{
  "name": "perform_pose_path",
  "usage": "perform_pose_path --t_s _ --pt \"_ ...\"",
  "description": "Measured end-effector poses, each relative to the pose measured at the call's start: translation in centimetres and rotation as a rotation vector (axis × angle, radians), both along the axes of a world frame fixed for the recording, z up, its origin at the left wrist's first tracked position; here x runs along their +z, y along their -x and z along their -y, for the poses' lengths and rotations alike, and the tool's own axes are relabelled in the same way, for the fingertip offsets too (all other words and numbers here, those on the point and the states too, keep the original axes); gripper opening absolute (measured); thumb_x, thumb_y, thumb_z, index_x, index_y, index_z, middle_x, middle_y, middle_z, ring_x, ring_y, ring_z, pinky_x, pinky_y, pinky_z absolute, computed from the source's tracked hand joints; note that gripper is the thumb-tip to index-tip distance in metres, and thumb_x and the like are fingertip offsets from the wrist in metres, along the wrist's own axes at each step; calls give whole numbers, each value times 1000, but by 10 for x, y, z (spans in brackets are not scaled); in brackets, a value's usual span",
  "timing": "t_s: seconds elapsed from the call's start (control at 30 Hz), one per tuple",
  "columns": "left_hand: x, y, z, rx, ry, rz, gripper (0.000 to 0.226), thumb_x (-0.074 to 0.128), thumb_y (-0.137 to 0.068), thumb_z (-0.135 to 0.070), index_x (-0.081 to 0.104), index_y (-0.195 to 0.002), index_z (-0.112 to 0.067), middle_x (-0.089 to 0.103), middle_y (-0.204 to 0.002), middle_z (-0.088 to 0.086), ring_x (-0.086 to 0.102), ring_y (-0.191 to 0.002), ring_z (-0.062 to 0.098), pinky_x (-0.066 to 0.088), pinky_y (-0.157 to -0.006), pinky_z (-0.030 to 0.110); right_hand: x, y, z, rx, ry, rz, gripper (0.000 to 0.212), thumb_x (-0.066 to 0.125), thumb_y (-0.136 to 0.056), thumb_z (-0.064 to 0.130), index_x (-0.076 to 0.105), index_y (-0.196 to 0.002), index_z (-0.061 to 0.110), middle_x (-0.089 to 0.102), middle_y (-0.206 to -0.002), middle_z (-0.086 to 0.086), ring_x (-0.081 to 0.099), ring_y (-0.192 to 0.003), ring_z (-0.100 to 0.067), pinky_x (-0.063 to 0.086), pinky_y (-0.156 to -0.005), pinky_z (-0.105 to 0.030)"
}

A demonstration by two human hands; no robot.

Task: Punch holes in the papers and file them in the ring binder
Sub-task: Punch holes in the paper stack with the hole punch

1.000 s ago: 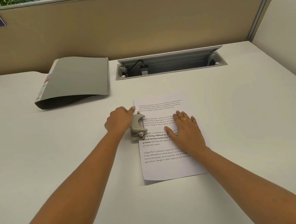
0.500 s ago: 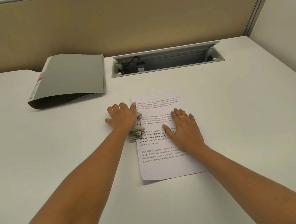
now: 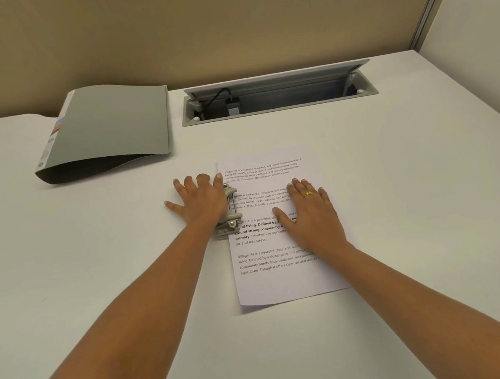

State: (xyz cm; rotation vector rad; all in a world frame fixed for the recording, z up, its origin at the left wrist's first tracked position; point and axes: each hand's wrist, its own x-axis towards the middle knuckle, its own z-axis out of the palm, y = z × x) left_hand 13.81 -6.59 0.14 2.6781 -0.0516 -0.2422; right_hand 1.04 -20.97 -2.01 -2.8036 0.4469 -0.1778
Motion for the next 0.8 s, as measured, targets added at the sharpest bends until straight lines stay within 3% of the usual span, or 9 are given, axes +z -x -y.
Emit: perform_pose_path --t_s 0.6,0.8 --pt "-5 -3 -1 5 3 -2 47 15 -99 -42 28 -142 -28 2 -158 4 -19 -144 25 -12 -107 64 -4 -1 1 -7 11 -10 67 32 -94 53 25 -146 11 22 -155 -3 14 -145 -16 5 -118 -36" --pt "-5 -2 -1 0 -6 2 46 14 -99 -41 26 -143 -30 1 -158 4 -20 -143 25 -13 -107 65 -5 -1 0 -15 20 -15 76 20 -85 57 27 -145 12 23 -155 -3 15 -145 -15 5 -118 -36"
